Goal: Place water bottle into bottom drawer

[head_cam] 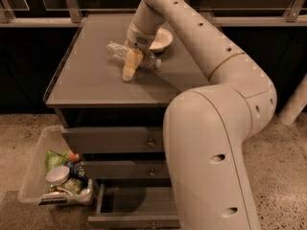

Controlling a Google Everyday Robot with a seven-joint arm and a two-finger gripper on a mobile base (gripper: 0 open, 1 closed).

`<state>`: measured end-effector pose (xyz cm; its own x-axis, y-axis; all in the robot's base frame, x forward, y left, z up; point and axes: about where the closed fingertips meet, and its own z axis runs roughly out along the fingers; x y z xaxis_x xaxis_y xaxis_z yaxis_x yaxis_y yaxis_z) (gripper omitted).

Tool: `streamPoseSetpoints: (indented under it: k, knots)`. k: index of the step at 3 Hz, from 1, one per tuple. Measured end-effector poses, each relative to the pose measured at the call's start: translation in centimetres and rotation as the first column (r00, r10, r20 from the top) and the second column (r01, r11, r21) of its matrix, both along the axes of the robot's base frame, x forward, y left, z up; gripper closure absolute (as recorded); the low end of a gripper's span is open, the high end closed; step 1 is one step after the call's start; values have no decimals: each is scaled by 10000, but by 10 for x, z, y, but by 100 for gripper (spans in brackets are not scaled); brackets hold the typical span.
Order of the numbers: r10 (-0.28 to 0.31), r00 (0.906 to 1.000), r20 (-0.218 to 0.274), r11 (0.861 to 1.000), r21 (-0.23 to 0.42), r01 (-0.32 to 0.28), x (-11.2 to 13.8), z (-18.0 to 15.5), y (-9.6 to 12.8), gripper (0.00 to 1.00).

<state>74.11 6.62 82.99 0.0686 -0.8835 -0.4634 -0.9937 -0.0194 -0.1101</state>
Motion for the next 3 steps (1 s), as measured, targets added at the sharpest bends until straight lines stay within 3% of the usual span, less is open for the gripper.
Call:
streamPoseSetpoints:
  k: [3]
  knots:
    - [0, 10000, 0, 10000, 0, 0, 0, 1, 0, 90]
